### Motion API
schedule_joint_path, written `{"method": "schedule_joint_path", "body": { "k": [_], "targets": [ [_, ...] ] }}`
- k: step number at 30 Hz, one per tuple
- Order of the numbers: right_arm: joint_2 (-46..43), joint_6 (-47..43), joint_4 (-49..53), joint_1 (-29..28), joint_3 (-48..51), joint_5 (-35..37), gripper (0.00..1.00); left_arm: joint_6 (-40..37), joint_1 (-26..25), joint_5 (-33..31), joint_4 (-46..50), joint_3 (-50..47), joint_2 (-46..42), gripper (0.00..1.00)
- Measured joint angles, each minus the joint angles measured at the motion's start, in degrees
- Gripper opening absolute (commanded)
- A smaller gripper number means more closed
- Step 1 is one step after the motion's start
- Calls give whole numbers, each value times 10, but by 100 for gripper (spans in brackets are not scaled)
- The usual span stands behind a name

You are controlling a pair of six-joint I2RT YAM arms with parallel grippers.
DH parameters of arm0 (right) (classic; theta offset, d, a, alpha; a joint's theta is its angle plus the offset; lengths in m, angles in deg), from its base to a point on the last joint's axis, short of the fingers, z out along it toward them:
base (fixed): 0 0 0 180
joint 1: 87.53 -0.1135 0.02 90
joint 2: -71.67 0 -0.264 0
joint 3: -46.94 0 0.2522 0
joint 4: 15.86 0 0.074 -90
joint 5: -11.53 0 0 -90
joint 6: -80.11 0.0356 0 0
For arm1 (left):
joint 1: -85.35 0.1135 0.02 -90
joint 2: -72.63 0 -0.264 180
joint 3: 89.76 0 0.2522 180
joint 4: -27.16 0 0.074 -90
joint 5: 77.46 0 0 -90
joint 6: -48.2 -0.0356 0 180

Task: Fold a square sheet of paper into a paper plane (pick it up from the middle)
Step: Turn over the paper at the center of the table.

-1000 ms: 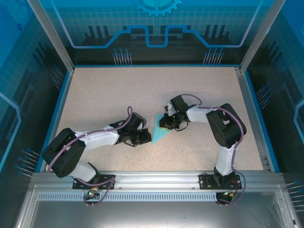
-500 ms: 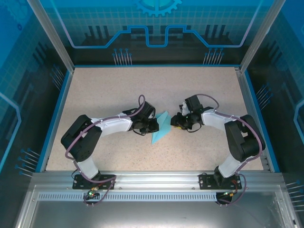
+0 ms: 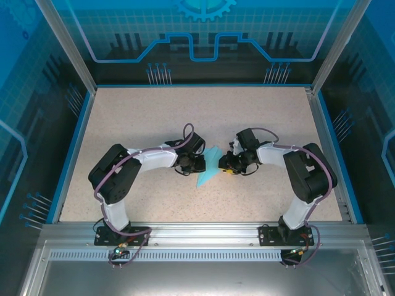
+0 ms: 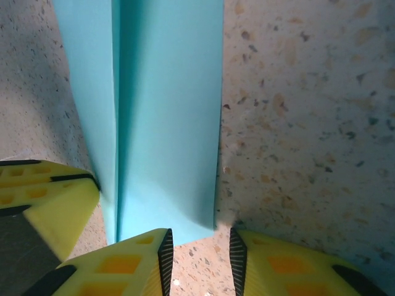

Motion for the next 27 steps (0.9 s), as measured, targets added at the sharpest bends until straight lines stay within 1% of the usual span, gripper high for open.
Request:
{"method": "schedule_joint_path", "body": {
  "k": [2,9,16,27],
  "targets": [
    [4,6,-12,0,0,-5,29,0,0,0,0,0,3,15],
    [13,31,-51,-1,2,-25,30,0,0,0,0,1,7,15],
    [20,49,-86,-1,3,-43,34,0,0,0,0,1,7,15],
    [8,55,-101,-1,29,-48,39,0,6,2,0,1,7,15]
  ]
}}
